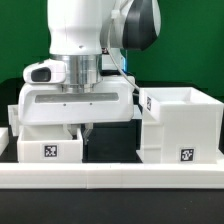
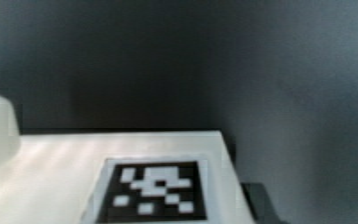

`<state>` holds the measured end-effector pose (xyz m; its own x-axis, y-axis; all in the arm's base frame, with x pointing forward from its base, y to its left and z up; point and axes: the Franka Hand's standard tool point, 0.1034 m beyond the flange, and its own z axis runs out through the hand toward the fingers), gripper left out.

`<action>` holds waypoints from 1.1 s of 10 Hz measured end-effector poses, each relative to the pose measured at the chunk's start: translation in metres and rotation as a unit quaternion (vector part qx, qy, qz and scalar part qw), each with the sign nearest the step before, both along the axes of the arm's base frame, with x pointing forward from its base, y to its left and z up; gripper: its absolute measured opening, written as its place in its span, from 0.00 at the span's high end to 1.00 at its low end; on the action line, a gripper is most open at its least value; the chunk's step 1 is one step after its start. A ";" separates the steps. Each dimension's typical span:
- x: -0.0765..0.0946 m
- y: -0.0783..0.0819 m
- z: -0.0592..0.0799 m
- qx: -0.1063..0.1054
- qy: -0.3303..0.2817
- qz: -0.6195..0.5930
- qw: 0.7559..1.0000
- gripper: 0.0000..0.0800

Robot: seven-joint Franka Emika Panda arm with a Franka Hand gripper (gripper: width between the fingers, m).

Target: Assemble drawer

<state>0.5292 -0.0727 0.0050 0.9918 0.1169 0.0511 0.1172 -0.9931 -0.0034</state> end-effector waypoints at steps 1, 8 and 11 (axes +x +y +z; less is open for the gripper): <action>0.000 0.000 0.000 0.000 0.000 0.000 1.000 0.95; -0.008 0.005 0.023 -0.001 -0.009 0.054 0.998 0.95; -0.009 0.003 0.022 -0.014 -0.006 0.183 0.983 0.95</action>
Offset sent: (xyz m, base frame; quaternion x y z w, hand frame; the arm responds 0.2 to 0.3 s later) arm -0.0119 0.0075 0.0281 -0.0153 -0.0176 -0.1131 0.9933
